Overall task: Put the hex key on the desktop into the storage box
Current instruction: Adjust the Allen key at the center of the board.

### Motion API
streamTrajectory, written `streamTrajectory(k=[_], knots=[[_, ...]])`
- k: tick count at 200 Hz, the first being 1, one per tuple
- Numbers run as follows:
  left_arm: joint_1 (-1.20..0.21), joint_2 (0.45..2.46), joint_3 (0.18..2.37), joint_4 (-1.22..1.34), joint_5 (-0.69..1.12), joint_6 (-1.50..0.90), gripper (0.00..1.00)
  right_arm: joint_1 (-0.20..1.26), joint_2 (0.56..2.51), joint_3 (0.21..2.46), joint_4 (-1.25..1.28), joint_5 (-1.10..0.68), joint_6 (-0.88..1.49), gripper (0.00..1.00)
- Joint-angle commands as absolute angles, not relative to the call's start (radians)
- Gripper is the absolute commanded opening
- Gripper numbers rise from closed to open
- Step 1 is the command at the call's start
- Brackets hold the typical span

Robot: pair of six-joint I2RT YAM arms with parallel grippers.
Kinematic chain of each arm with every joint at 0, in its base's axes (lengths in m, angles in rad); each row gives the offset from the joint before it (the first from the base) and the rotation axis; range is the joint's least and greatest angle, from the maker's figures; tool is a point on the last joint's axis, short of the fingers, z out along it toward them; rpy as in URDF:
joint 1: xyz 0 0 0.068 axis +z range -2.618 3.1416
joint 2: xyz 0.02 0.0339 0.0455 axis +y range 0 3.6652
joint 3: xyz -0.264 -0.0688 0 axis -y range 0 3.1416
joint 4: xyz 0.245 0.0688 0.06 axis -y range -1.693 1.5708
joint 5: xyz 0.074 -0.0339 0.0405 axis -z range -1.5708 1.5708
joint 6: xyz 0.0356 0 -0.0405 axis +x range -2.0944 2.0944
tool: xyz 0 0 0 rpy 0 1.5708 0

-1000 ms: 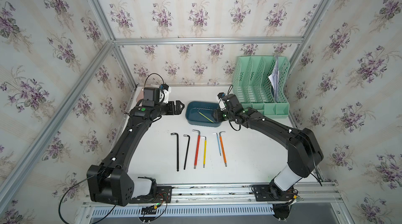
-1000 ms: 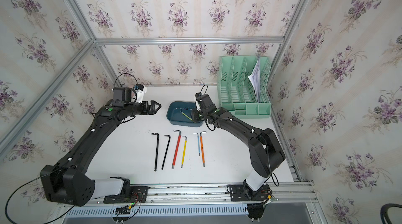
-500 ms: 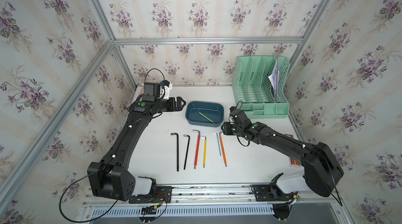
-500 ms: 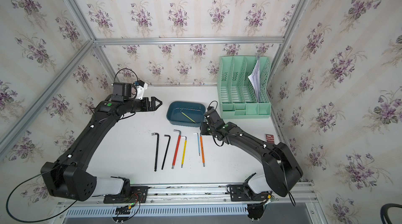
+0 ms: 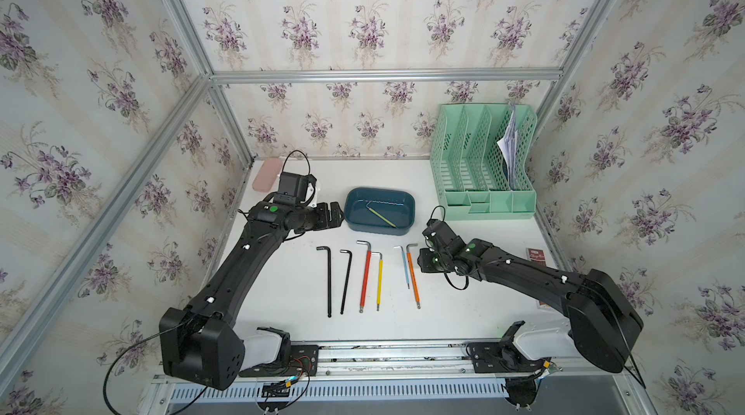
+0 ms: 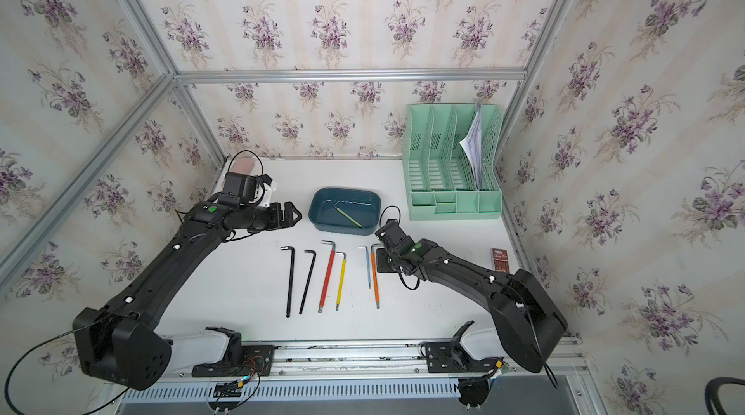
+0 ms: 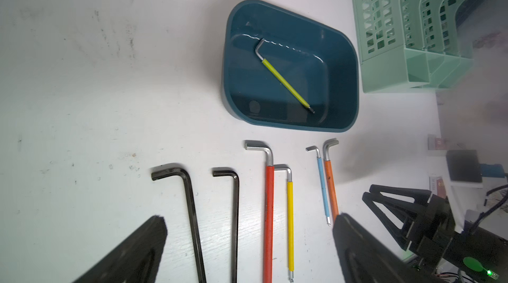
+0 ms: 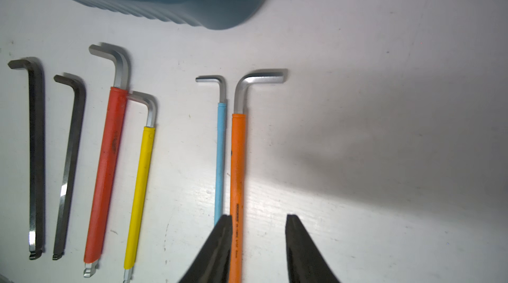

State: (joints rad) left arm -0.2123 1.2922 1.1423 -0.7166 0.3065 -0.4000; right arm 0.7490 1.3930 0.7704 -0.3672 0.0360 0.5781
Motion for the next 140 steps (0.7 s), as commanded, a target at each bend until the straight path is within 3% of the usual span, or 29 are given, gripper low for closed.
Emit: streamTrajectory(k=[1,95,140], knots=[[-0.214,1.271,1.105,-0.733,0.249,-0.402,0.99,0.760,1.411,0.774,-0.331,0.037,0.600,0.40],[-0.215,1.232,1.030,-0.700,0.207,-0.470,0.99,0.767,1.342,0.871,-0.366,0.112,0.595,0.49],[-0.214,1.177,1.072,-0.781,0.140,-0.414,0.99,0.770,1.375,0.874,-0.396,0.080,0.583,0.48]])
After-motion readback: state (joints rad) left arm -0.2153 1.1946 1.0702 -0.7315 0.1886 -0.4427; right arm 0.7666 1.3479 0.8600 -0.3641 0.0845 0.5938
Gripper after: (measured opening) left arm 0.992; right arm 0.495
